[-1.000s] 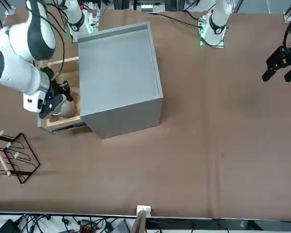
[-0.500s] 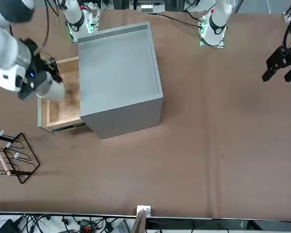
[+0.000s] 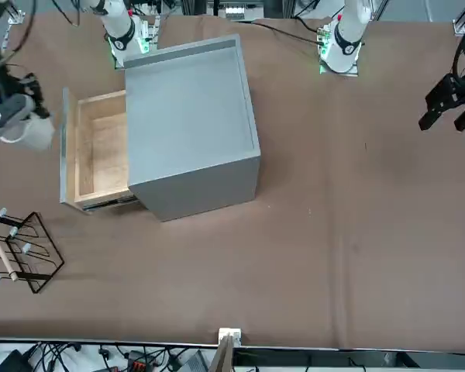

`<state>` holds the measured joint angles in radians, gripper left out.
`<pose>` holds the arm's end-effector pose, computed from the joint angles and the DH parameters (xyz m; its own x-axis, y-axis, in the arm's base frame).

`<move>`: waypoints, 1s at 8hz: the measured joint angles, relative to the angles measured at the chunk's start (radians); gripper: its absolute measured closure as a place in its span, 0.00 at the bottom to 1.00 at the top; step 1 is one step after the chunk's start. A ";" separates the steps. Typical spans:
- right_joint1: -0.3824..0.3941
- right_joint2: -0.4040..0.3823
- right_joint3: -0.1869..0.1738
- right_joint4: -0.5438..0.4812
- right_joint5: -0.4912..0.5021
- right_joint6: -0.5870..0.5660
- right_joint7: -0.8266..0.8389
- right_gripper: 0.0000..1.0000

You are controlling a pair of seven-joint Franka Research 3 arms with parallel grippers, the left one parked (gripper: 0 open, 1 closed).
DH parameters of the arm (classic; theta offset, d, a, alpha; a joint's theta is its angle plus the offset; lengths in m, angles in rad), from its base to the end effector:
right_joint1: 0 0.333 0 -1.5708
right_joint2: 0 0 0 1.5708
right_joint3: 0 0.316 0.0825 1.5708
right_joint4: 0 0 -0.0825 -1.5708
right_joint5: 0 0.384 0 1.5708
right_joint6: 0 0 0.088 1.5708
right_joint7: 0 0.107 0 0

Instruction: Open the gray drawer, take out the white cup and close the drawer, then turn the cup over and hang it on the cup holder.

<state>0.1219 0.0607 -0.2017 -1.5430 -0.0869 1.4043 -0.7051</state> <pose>0.5505 -0.0511 0.5922 0.7927 0.5711 -0.2134 0.5745 -0.8168 -0.0518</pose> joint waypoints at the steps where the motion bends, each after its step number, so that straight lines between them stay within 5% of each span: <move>1: -0.047 0.021 -0.013 -0.009 -0.021 0.034 -0.021 0.96; 4: -0.193 0.073 -0.018 -0.184 -0.036 0.353 -0.228 0.96; 8: -0.235 0.159 -0.015 -0.379 -0.035 0.647 -0.438 0.96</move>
<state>-0.1130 0.2193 -0.2163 -1.9225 -0.1222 2.0518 -1.1426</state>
